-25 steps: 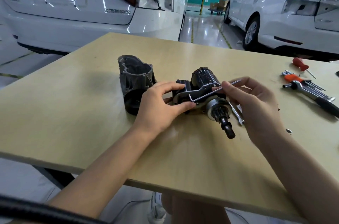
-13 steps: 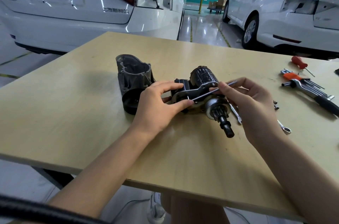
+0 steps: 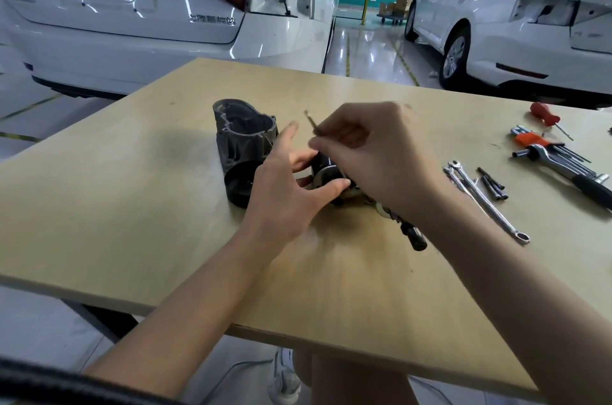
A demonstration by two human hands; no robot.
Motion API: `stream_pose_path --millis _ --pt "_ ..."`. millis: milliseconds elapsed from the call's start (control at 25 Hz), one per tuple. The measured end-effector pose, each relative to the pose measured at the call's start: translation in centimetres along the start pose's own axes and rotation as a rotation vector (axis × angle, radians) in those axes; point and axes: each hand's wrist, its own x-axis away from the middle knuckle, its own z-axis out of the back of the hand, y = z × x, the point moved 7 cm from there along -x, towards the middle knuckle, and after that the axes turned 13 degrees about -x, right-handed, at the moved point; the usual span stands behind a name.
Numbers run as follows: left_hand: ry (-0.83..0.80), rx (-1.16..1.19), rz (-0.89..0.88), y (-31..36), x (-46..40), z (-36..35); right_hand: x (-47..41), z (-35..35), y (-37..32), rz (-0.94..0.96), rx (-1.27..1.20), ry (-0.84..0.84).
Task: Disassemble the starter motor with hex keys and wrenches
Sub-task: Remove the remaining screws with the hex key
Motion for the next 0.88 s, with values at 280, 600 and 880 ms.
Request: stream_pose_path --millis 280,600,880 --pt "-0.034 0.052 -0.032 0.6 -0.1 -0.1 0.7 -3.6 -0.4 0.033 0.252 -0.161" --pt "-0.011 0.015 0.018 0.3 0.1 0.2 3.0 5.3 5.5 -0.351 -0.639 0.259" --pt "0.028 -0.002 -0.015 0.5 0.1 0.2 4.7 4.9 7.7 -0.484 -0.753 0.225"
